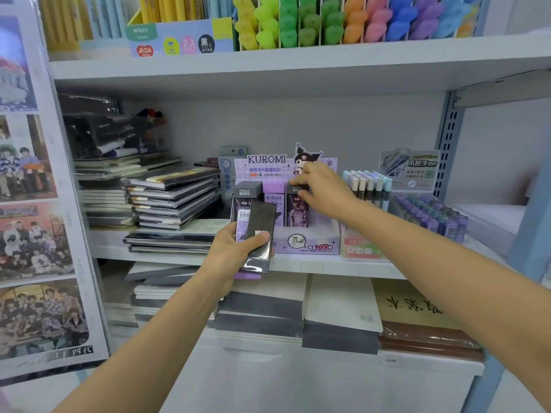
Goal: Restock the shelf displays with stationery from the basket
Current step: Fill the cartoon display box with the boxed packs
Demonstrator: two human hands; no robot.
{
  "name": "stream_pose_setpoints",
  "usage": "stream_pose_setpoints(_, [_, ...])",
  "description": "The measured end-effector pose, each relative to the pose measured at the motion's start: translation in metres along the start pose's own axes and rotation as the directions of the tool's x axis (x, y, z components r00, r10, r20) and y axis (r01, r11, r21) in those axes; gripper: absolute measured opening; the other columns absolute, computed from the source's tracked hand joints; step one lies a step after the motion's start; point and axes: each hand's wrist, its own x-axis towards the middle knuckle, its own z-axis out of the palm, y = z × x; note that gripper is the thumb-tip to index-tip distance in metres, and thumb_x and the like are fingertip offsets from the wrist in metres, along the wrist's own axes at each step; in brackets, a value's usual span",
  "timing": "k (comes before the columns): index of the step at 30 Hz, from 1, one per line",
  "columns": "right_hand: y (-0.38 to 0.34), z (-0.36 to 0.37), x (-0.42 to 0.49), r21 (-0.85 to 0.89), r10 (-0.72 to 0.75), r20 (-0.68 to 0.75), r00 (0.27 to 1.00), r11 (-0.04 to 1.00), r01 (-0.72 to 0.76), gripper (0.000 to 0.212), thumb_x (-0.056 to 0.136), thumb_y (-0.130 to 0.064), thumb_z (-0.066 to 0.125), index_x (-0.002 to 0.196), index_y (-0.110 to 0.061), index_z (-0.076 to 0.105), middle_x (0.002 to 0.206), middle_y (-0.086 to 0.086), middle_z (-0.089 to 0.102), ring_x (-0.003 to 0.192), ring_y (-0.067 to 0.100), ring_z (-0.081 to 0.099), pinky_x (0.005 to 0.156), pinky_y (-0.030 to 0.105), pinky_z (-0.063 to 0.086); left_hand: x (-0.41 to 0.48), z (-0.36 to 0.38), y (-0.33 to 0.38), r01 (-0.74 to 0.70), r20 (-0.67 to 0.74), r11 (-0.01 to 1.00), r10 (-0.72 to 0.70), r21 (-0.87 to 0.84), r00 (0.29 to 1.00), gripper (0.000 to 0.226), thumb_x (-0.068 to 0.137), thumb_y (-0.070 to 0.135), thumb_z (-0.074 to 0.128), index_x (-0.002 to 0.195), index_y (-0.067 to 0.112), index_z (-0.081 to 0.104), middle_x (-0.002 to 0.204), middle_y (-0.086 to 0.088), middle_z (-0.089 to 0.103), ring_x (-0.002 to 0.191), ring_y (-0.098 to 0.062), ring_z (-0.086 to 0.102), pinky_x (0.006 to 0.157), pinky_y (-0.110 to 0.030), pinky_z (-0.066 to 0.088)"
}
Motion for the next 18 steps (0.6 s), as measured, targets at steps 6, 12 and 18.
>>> stream_pose_setpoints(6, [-0.013, -0.022, -0.014, 0.204, 0.024, -0.039, 0.999, 0.979, -0.015, 0.037, 0.095, -0.024, 0.057, 0.132, -0.017, 0.055, 0.129, 0.004, 0.055, 0.115, 0.018, 0.052, 0.098, 0.035, 0.043, -0.007, 0.003, 0.008, -0.040, 0.008, 0.998, 0.040, 0.054, 0.999, 0.022, 0.083, 0.015, 0.075, 0.103, 0.015, 0.066, 0.088, -0.005, 0.076, 0.078, -0.020, 0.073, 0.061, -0.031, 0.057])
stream_pose_setpoints(12, [-0.047, -0.026, -0.056, 0.807, 0.138, 0.163, 0.977, 0.552, -0.212, 0.039, 0.092, -0.019, 0.063, 0.129, -0.018, 0.052, 0.112, 0.002, 0.058, 0.094, 0.016, 0.065, 0.078, 0.023, 0.057, -0.020, 0.017, 0.019, -0.031, 0.055, 0.995, 0.026, 0.091, 0.998, 0.034, 0.075, 0.022, 0.081, 0.106, 0.015, 0.068, 0.097, -0.010, 0.075, 0.085, -0.027, 0.073, 0.067, -0.044, 0.060])
stream_pose_setpoints(18, [-0.051, -0.036, -0.075, 0.903, 0.263, 0.017, 0.965, 0.410, -0.127, 0.026, 0.090, 0.001, 0.061, 0.114, -0.009, 0.062, 0.119, 0.009, 0.057, 0.080, 0.013, 0.067, 0.064, 0.016, 0.053, -0.038, 0.027, 0.030, -0.035, -0.016, 0.999, 0.036, 0.037, 0.999, 0.033, 0.080, 0.019, 0.076, 0.110, 0.009, 0.066, 0.098, -0.012, 0.075, 0.084, -0.027, 0.070, 0.080, -0.041, 0.057])
